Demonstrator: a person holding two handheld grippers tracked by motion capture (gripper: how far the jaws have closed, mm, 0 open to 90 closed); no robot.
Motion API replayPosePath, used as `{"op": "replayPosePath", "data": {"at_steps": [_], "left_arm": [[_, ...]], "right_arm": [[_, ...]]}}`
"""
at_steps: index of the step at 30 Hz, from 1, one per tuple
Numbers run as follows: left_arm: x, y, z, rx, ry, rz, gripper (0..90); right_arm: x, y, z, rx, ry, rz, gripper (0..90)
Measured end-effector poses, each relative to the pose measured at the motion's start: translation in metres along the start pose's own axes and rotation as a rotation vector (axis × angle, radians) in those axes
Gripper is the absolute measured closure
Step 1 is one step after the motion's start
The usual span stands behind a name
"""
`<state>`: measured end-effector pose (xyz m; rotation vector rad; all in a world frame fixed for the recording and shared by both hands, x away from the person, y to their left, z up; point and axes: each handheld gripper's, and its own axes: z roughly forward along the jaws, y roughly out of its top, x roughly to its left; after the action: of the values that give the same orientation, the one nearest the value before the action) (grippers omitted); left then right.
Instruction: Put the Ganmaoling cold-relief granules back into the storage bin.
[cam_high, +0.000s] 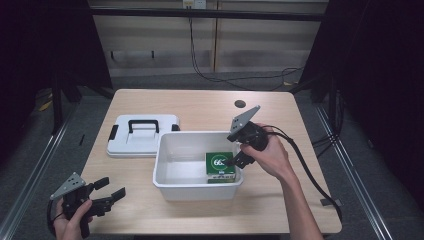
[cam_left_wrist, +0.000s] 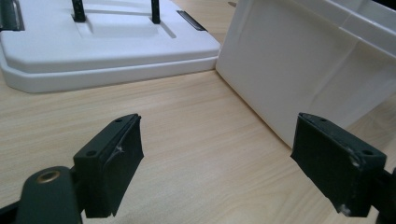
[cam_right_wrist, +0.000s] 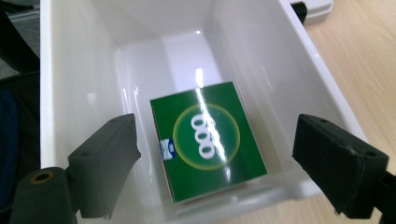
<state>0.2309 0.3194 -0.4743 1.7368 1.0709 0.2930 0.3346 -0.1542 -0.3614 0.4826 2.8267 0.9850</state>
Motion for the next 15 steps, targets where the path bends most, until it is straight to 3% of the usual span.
{"op": "replayPosePath", "data": {"at_steps": [8,11,15], "left_arm": [[0.000,0.000,0.000,0.001,-0.003,0.006,15.9],[0.000,0.000,0.000,0.005,-0.001,0.002,15.9],[-0.001,0.000,0.000,0.001,-0.005,0.001,15.9]], "right_arm": [[0.004,-0.022,-0.020,-0.081,-0.042,0.029,15.6],[0.006,-0.034,-0.026,-0.156,-0.057,0.061,16.0],[0.006,-0.048,-0.033,-0.157,-0.101,0.090,17.6]]}}
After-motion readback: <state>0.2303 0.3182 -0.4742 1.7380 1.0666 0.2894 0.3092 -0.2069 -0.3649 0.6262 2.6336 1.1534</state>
